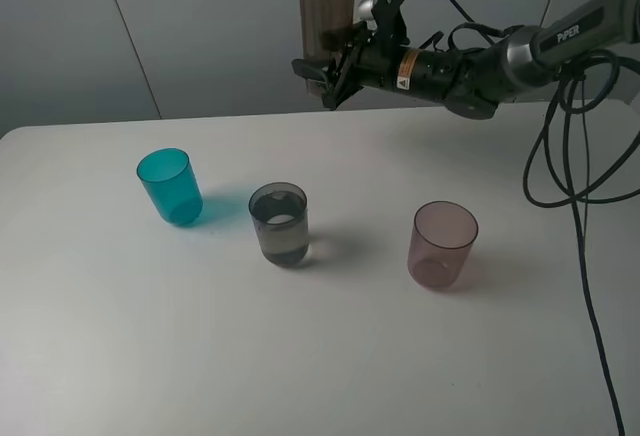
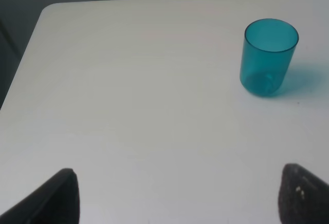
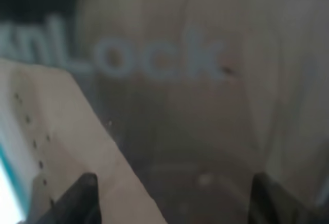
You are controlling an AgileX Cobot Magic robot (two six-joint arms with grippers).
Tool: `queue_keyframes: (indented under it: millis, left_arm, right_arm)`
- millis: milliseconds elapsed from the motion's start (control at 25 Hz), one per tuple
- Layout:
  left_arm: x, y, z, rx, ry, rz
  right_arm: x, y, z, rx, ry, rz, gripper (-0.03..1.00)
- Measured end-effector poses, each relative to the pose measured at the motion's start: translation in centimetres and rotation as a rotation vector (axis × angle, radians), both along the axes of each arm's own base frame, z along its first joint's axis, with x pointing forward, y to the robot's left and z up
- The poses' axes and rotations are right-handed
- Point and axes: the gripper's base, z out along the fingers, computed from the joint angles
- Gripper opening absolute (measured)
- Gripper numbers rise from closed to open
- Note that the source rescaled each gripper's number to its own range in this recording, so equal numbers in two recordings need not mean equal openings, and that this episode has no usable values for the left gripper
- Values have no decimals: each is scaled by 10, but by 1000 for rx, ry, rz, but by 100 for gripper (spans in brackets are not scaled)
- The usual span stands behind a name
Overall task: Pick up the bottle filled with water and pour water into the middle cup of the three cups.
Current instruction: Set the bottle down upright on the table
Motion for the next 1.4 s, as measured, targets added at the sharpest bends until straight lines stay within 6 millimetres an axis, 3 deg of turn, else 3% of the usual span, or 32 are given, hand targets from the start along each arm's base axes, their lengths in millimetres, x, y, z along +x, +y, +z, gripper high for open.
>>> queue_keyframes:
  millis: [240, 520, 920, 1080, 1400]
  left_arm:
    - [0, 0, 0, 0, 0, 0]
    - [0, 0, 0, 0, 0, 0]
    - [0, 0, 0, 0, 0, 0]
    - [0, 0, 0, 0, 0, 0]
    - [0, 0, 0, 0, 0, 0]
  right_arm:
    - [-5, -29, 8, -9, 140, -204, 5]
    - [-18, -59, 23, 119, 193, -375, 5]
    - [-55, -88, 23, 162, 223, -603, 5]
    - [-71, -101, 20, 134, 233, -711, 5]
    - [-107, -119, -8, 94, 292, -824, 5]
